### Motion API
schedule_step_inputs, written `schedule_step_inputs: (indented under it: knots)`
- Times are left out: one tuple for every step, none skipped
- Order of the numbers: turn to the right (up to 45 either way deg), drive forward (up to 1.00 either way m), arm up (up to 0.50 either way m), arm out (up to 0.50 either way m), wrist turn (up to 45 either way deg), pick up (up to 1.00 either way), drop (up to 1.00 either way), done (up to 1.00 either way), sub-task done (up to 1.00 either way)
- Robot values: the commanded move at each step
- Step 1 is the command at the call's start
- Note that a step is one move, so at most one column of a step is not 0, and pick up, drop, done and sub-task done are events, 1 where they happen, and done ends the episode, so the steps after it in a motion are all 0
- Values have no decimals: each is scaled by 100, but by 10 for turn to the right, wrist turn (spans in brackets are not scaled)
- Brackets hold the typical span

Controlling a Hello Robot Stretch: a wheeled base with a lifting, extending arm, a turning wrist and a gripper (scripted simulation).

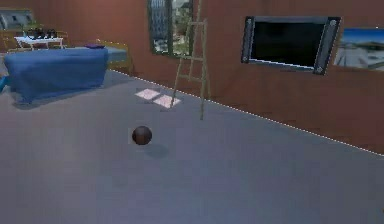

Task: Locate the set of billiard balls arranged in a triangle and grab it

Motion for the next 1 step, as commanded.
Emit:
schedule_step_inputs:
  knots:
    - [-420,0,0,0,0,0,0,0,0]
